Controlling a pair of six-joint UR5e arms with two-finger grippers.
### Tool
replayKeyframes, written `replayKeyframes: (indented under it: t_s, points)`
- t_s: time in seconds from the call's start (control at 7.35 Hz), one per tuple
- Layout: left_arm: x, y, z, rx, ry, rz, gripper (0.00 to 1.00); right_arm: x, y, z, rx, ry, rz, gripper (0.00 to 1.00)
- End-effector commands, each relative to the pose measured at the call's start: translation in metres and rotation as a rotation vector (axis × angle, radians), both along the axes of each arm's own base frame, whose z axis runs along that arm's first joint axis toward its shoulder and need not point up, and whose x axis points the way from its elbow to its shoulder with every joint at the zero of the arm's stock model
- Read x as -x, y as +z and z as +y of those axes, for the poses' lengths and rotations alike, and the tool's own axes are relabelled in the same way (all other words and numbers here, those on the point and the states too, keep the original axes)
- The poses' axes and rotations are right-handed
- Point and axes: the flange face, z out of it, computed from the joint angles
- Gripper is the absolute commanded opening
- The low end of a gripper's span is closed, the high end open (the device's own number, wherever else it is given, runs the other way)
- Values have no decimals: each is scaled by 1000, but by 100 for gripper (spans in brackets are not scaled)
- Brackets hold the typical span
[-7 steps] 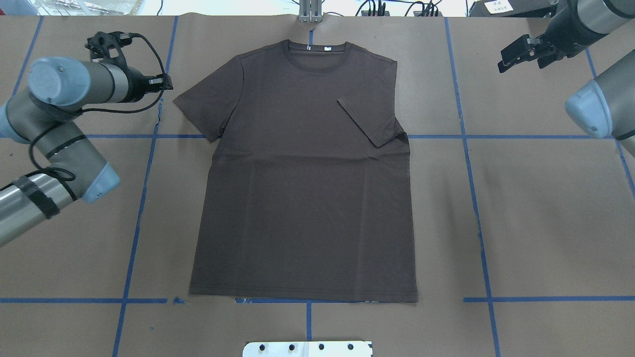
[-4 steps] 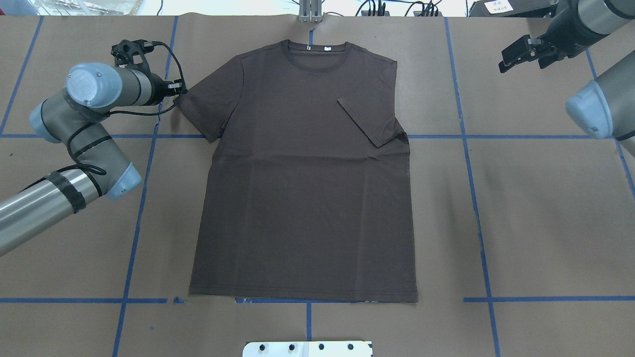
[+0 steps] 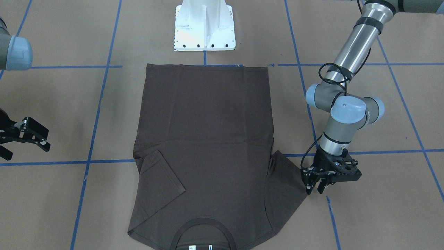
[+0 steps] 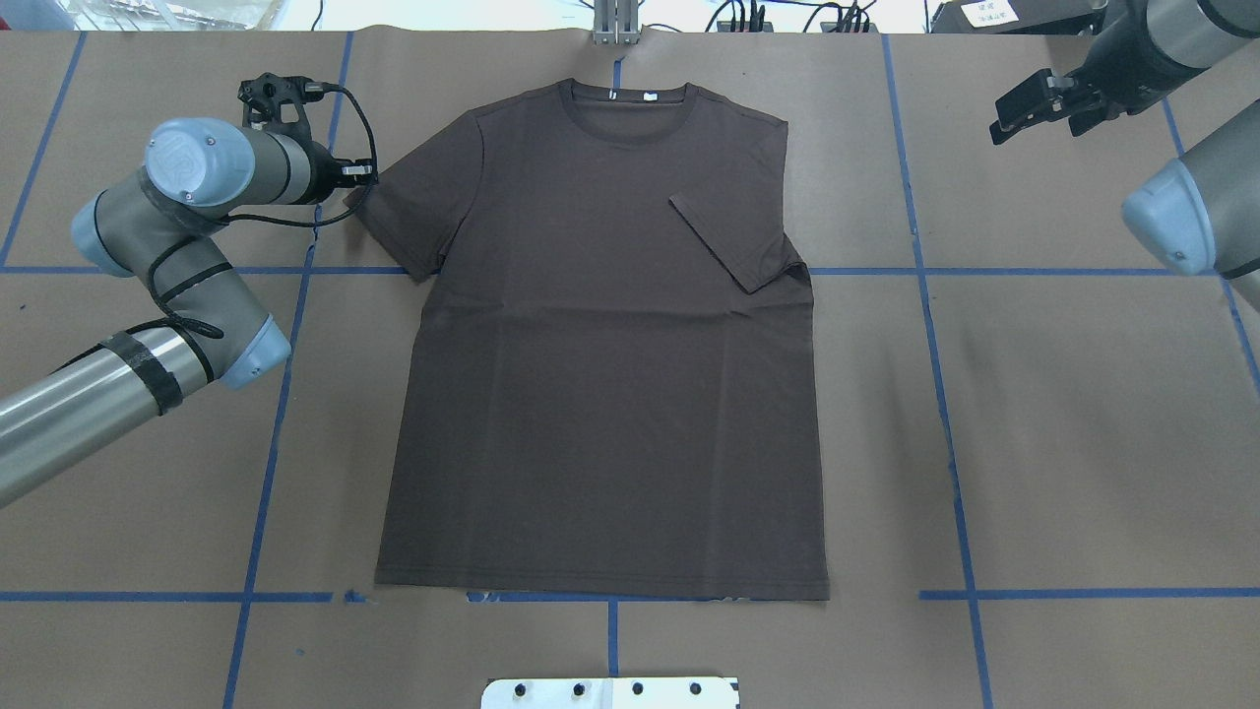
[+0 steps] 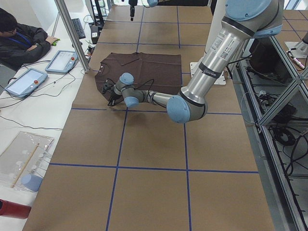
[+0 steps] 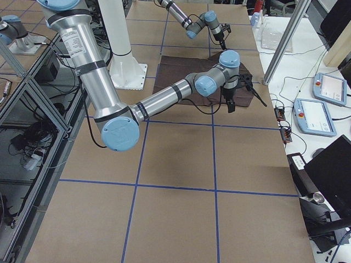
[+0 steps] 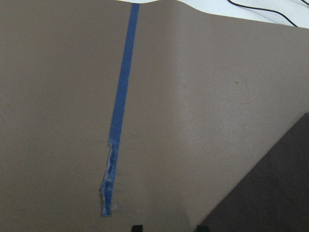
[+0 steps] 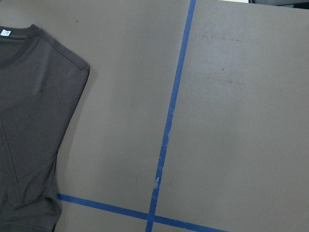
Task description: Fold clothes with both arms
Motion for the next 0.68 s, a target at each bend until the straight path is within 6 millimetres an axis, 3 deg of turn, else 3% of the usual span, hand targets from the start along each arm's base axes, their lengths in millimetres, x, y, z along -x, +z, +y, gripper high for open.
replayKeyframes:
  t_s: [0.0,0.54]
  points:
    - [9,-9,8,-29,13,7,48,0,-1,0,0,2,-2,100]
    - [8,-3,12,-24,15,0,48,0,0,1,2,2,-1,100]
